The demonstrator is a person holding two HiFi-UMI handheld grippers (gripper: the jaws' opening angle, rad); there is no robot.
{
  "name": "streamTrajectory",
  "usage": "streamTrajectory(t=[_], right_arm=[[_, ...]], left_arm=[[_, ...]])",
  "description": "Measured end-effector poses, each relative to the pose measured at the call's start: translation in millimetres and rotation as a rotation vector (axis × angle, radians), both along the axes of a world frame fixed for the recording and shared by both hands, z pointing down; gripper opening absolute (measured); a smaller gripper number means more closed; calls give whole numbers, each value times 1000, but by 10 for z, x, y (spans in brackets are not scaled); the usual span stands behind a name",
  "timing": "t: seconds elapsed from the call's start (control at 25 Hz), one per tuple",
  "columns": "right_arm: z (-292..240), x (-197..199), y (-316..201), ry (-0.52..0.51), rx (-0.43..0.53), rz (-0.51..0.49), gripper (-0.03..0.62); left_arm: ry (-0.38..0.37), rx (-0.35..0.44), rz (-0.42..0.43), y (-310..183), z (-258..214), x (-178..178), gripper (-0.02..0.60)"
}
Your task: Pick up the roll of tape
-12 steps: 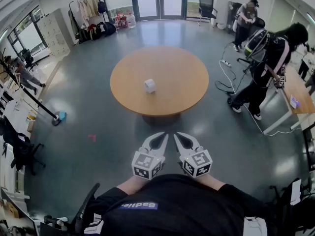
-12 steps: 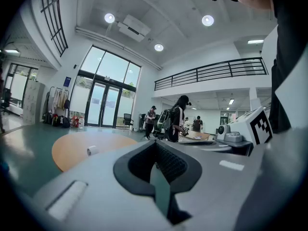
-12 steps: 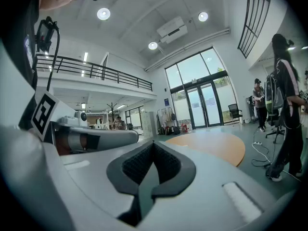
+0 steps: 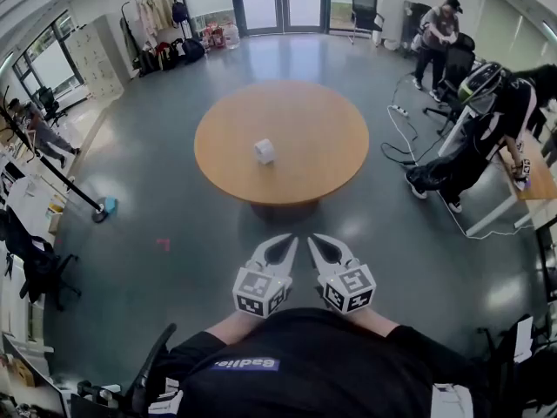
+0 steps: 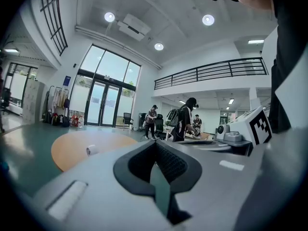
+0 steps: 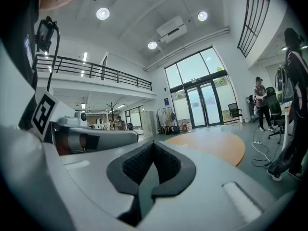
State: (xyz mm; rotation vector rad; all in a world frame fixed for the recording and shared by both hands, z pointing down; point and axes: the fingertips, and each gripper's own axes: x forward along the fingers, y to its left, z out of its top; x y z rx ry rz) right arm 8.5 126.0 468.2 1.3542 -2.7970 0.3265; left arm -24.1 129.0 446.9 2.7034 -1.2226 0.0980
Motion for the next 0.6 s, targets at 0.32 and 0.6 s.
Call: streamTrajectory(t=[0.32, 0.6], right_arm=[[83, 82, -18, -28, -24, -5, 3], [182, 264, -169, -61, -43, -39, 3]], left_arm=[[-9, -17, 1, -19, 75, 73, 9], [-32, -35, -45, -157, 164, 210, 9]])
